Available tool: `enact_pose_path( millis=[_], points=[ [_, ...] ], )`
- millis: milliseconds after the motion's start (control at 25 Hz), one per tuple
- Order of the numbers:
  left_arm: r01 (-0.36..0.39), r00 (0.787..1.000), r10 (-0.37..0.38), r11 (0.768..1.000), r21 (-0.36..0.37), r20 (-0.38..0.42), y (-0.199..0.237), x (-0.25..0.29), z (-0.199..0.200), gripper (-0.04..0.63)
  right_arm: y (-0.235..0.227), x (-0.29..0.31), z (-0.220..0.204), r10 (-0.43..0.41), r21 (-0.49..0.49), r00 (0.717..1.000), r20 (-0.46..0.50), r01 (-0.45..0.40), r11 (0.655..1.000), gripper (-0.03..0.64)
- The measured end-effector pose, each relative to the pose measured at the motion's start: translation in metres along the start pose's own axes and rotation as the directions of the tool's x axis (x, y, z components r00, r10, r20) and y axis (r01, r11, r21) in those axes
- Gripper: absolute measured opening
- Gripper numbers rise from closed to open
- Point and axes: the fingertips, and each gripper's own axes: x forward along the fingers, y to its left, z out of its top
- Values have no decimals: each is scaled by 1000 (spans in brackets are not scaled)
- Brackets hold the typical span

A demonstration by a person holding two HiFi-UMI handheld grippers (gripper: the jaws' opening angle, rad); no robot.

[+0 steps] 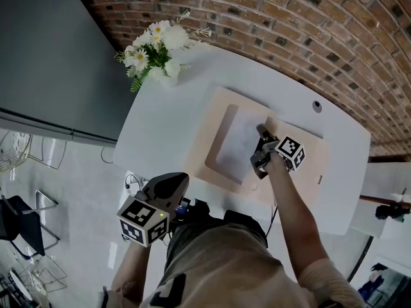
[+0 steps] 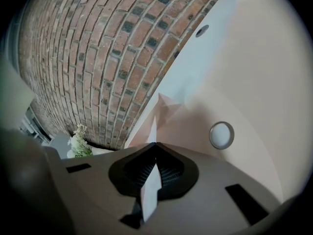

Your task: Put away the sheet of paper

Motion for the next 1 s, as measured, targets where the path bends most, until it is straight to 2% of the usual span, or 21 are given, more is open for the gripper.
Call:
enact_pose_path(
  millis=[1000],
  points=[
    [-11,1000,11,1000,-6,-26,1,3,0,18,-4,7,-1,19,41,1000,-4,-19,999,23]
  ],
)
